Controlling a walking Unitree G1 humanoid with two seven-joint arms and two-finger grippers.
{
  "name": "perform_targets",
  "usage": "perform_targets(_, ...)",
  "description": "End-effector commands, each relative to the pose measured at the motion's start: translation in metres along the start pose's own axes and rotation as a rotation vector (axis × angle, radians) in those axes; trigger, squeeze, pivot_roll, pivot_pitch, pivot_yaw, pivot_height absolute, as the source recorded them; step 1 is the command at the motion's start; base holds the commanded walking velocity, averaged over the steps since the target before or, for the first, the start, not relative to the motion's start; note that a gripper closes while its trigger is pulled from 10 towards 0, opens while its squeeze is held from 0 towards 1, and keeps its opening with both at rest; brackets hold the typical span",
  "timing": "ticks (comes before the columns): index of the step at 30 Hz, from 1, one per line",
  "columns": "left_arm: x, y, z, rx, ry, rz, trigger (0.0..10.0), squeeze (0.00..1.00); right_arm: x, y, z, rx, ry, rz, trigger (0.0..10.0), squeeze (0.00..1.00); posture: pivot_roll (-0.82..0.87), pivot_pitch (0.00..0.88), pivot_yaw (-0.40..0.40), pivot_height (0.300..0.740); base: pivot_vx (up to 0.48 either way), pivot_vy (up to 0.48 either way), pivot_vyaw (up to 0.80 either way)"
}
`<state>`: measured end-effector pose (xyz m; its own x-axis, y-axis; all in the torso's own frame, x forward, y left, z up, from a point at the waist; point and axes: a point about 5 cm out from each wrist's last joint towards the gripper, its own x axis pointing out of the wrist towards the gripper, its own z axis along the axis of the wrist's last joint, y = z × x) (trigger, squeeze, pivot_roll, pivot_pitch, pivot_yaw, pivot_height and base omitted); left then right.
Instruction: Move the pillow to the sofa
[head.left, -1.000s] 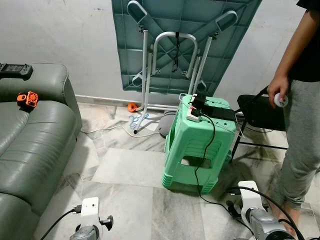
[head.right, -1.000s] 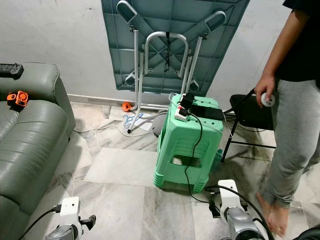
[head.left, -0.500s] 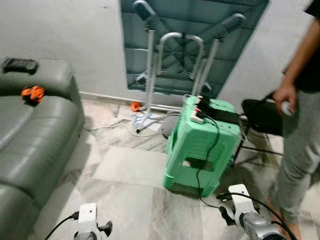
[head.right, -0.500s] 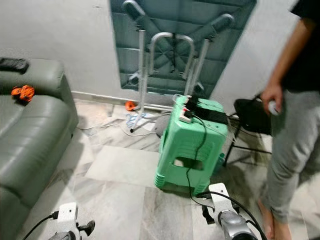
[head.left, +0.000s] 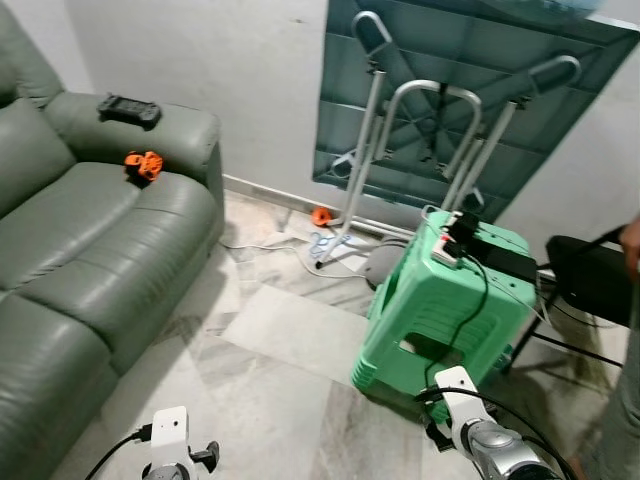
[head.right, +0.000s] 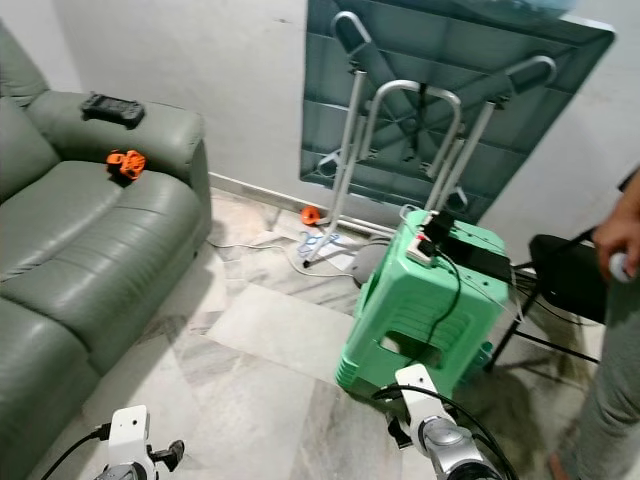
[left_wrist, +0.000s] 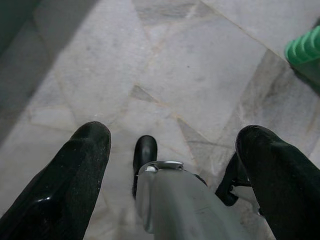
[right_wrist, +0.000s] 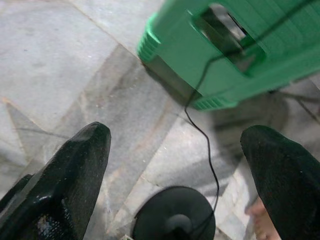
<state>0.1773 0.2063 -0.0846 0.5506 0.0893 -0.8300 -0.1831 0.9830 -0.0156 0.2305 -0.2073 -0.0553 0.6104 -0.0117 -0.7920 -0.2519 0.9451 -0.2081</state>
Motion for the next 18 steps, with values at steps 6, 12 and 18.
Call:
perform_targets(6,0.0008,-0.0054,0.0038,0.011,-0.015,-0.03,10.0,0.0,0.0002,-0.0017,0.003,0.008,-0.012,-0.012,10.0,0.0,-0.07,0.0,-0.104,0.74,0.0,0.0,0.8)
perform_targets(12,0.0005,-0.0024,0.0044,0.02,-0.021,-0.023,10.0,0.0,-0.0001,-0.0016,0.0025,0.004,-0.016,-0.006,10.0,0.0,-0.08,0.0,-0.097,0.74,0.0,0.0,0.8)
perform_targets(18,0.0007,-0.0016,0.0086,-0.029,-0.043,-0.031,10.0,0.0,-0.0001,-0.0002,0.0007,-0.003,-0.012,-0.01,10.0,0.0,-0.08,0.0,-0.094,0.74,0.0,0.0,0.8)
